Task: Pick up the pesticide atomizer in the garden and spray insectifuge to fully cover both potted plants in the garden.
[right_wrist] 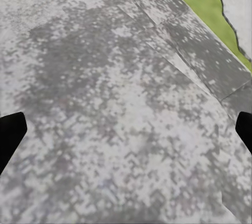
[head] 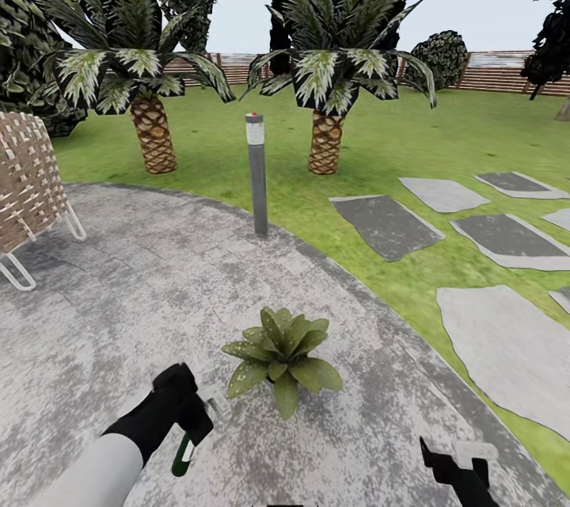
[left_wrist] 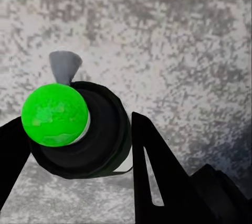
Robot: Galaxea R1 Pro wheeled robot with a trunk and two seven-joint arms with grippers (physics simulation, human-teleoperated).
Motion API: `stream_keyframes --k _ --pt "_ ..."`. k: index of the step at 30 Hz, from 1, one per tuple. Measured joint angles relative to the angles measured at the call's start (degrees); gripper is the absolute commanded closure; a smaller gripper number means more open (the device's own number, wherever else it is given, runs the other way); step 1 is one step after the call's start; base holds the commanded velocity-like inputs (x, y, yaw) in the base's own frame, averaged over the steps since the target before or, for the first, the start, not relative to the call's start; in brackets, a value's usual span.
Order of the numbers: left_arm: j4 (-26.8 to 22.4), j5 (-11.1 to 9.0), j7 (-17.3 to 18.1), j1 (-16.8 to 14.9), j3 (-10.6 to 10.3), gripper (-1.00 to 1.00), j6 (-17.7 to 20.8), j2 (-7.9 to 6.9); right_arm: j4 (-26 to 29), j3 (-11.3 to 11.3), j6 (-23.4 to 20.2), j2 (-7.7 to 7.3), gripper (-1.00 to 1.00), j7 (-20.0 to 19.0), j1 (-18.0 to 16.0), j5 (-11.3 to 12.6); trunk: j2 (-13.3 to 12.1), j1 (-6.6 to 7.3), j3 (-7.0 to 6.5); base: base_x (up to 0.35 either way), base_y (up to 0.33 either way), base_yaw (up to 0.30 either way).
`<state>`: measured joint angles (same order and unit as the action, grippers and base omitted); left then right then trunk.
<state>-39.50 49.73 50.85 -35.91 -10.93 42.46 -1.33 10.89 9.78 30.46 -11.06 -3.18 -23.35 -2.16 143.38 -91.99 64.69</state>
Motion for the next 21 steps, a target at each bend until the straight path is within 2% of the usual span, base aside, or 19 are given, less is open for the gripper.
stream_keyframes --k 2,5,8,12,21 --pt "0.04 -0.93 -0.38 0.08 0.07 1.00 -0.10 0.13 -0.03 0.02 0.01 0.09 -1.00 0.05 0.00 0.01 0.00 0.00 0.04 0.000 0.000 0.124" --pt "0.74 -3.45 -0.67 0.21 -0.01 1.00 -0.24 0.06 -0.09 0.04 0.01 0.14 -1.00 0.16 0.00 0.01 0.00 0.00 0.16 0.000 0.000 0.197" --pt "1.09 -4.63 -0.69 0.21 0.00 1.00 -0.20 -0.28 -1.39 0.04 0.01 0.20 -1.00 0.22 0.00 0.09 0.00 0.00 0.30 0.000 0.000 0.220" --pt "1.16 -4.93 -0.76 0.22 -0.08 1.00 -0.23 0.26 -2.33 0.04 0.03 0.17 -1.00 0.24 0.01 0.16 0.00 -0.01 0.44 -0.062 -0.100 0.091" --pt "0.55 -4.97 -0.84 0.18 -0.03 1.00 0.49 1.28 -2.48 0.04 0.04 0.21 -1.00 0.31 0.01 0.13 0.00 0.00 0.45 -0.036 -0.264 0.004"
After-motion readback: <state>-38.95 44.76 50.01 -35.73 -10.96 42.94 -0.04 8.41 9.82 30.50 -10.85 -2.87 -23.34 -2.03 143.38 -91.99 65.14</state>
